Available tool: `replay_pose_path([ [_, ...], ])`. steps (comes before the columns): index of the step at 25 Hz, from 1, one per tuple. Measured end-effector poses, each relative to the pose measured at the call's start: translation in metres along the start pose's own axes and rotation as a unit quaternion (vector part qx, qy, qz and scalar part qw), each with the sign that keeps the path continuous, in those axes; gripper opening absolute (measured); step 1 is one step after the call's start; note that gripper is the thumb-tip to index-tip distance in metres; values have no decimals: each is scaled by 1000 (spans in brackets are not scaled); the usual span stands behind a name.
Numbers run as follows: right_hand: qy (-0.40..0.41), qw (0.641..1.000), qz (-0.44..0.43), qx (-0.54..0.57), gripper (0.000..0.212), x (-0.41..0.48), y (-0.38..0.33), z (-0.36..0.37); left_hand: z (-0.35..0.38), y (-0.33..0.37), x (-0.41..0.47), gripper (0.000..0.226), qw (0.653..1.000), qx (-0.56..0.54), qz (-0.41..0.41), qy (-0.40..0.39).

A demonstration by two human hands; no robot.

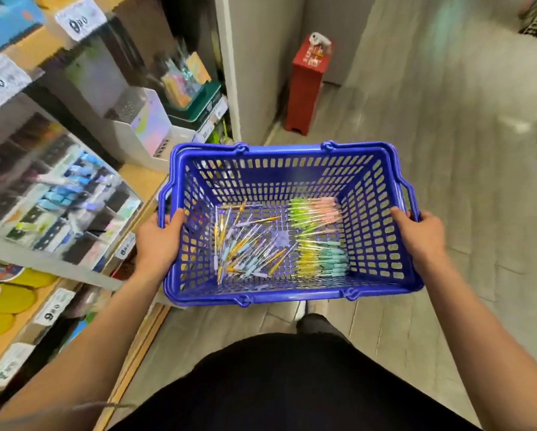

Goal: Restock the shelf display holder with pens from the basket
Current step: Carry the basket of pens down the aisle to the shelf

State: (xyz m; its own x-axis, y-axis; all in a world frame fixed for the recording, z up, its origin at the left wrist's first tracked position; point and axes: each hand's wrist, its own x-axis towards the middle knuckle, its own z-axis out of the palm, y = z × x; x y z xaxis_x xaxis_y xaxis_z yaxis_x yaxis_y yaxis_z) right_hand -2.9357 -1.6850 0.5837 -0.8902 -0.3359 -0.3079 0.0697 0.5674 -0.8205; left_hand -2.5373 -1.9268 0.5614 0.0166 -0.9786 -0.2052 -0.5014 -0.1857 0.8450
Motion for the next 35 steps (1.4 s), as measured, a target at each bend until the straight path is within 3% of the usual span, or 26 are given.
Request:
replay_pose_path([
  [8,-183,973,-111,-87,41,159,-115,60,52,12,-28,37,974,-30,-120,188],
  [16,-313,916,-201,-150,36,176,-173,147,52,3,-97,36,923,-67,-188,330],
  [20,-336,895,-244,-163,30,151,-177,179,35,-10,-125,35,904,-86,-207,365],
  [27,-367,876,-246,-194,34,118,-167,235,14,-41,-142,35,880,-72,-253,394],
  [31,-374,864,-230,-247,40,117,-154,263,22,-58,-143,30,866,-43,-285,409],
  [35,-389,847,-238,-272,33,125,-137,306,44,-86,-131,34,846,-33,-320,424],
])
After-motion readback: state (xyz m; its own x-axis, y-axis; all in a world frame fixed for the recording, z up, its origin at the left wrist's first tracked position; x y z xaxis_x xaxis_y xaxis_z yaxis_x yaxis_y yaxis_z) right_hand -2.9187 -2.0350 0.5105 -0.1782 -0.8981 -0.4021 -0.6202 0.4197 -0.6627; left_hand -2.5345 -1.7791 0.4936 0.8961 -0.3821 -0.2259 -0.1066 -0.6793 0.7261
